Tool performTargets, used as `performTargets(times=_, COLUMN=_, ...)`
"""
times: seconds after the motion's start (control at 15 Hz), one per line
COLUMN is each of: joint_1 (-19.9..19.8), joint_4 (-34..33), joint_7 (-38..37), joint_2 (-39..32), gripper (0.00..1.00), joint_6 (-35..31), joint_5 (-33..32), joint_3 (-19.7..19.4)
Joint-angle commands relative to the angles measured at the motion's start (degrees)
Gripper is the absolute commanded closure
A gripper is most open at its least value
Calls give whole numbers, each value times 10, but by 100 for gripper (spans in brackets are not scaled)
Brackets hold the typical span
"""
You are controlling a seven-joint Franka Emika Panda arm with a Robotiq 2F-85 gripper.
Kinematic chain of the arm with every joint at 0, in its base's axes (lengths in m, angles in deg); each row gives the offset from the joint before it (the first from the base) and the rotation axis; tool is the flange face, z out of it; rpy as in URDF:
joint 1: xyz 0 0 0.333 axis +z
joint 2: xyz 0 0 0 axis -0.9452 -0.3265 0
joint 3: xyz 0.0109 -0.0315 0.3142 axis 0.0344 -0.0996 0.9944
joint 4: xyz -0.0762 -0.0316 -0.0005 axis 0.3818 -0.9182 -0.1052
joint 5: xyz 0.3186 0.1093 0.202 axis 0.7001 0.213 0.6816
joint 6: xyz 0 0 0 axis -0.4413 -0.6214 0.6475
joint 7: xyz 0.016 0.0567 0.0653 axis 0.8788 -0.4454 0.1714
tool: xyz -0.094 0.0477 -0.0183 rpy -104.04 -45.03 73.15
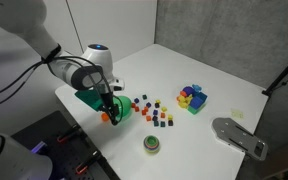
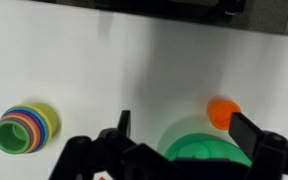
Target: Pick up the orange bowl and stack it into the stacked bowls on the right
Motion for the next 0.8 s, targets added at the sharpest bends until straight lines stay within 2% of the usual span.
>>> performTargets(times=0.0, joint_1=7, joint_4=-24, joint_7=-5, joint_2=-66, gripper=0, joint_6=-42, joint_5=17, joint_3=3)
performTargets(times=0.33, joint_1=13, joint_4=-42, joint_7=-2, joint_2=-138, gripper=0, joint_6=-92, joint_5=27, joint_3=8)
performTargets(times=0.73, joint_1=11, joint_4=-55, joint_7=6, joint_2=-205, gripper=0, joint_6=-169, joint_5=52, joint_3=33)
